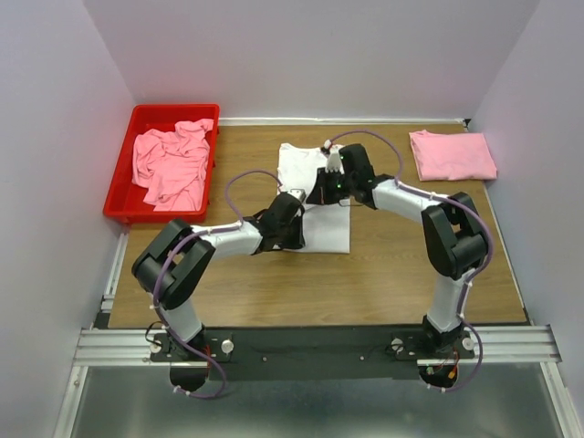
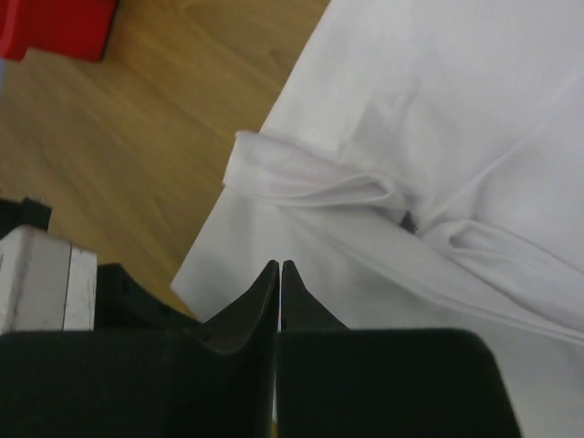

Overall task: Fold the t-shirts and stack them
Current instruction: Fold the tshirt

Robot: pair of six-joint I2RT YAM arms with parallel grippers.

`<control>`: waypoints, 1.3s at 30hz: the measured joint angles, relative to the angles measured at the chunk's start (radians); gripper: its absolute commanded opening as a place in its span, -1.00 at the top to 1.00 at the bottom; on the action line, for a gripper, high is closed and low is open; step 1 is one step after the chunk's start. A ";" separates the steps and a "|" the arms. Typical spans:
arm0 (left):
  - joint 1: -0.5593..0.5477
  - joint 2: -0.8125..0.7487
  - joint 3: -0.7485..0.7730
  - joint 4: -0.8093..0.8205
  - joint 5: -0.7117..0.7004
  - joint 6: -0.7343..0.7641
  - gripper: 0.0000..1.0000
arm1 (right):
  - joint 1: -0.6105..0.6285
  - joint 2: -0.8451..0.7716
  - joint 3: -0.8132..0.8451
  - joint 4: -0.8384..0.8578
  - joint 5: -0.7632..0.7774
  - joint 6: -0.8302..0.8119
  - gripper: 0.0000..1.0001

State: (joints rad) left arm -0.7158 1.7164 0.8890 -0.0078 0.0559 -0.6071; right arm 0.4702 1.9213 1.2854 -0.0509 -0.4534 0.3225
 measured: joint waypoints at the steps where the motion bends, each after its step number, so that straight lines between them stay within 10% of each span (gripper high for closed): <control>1: 0.000 -0.012 -0.013 0.000 0.002 -0.003 0.69 | 0.014 -0.013 -0.034 0.019 -0.023 0.008 0.83; 24: -0.002 -0.084 -0.097 0.001 0.029 -0.045 0.70 | 0.105 0.163 -0.047 0.184 -0.123 0.077 0.84; 39: -0.019 -0.171 -0.172 -0.002 0.044 -0.076 0.70 | -0.088 0.262 0.264 0.182 -0.002 0.069 0.81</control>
State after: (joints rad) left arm -0.7353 1.5459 0.7170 -0.0097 0.0998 -0.6834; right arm 0.3824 2.1830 1.5490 0.1310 -0.4549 0.3920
